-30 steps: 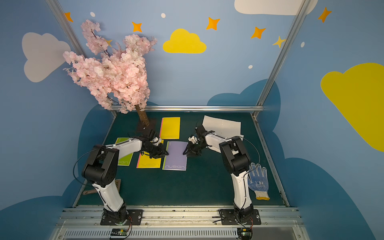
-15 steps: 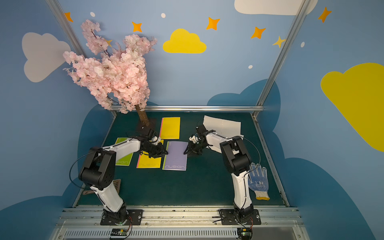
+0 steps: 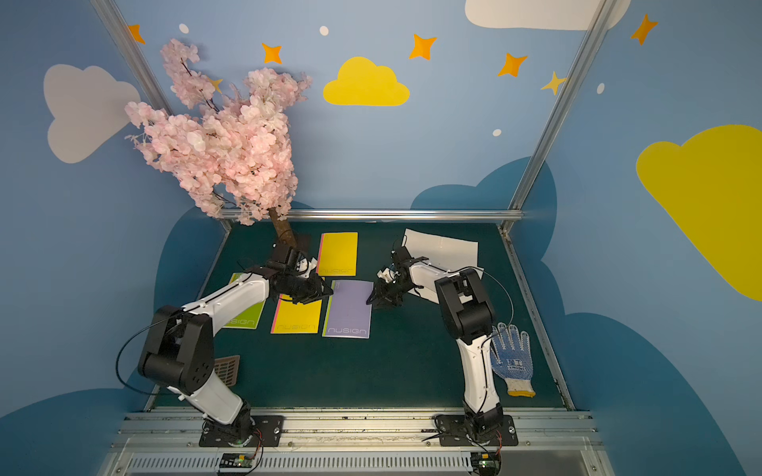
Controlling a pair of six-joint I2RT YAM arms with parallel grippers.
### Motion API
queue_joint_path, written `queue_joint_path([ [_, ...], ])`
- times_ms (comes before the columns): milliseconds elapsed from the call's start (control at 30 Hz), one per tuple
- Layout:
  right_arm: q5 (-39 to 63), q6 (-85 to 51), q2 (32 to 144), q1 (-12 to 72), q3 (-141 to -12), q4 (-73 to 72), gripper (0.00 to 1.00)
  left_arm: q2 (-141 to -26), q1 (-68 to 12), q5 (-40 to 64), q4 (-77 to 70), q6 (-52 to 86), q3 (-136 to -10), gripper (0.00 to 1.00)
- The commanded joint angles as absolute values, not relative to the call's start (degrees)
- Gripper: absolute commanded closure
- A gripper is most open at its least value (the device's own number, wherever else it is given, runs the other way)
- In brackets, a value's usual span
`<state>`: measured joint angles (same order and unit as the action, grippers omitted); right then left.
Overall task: Close the notebook
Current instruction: Move the notebook to the center of the board.
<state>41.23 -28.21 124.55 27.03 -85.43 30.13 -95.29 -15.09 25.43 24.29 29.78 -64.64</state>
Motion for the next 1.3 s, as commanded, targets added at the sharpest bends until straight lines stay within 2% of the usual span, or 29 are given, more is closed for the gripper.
queue_joint_path([
  [0, 41.2, -28.2, 126.1, 26.5, -87.2, 29.9, 0.62, -96.0, -14.9, 25.9, 25.4, 28.5, -67.3, 0.62],
  [700, 46.6, -26.9, 133.0, 24.5, -95.4, 30.5, 0.61, -97.3, -15.0, 28.5, 25.4, 29.4, -70.7, 0.61],
  [1267, 44.1, -25.0, 120.4, 19.8, -93.9, 34.4, 0.61, -105.3, -18.7, 31.5, 23.7, 31.4, -80.0, 0.57],
])
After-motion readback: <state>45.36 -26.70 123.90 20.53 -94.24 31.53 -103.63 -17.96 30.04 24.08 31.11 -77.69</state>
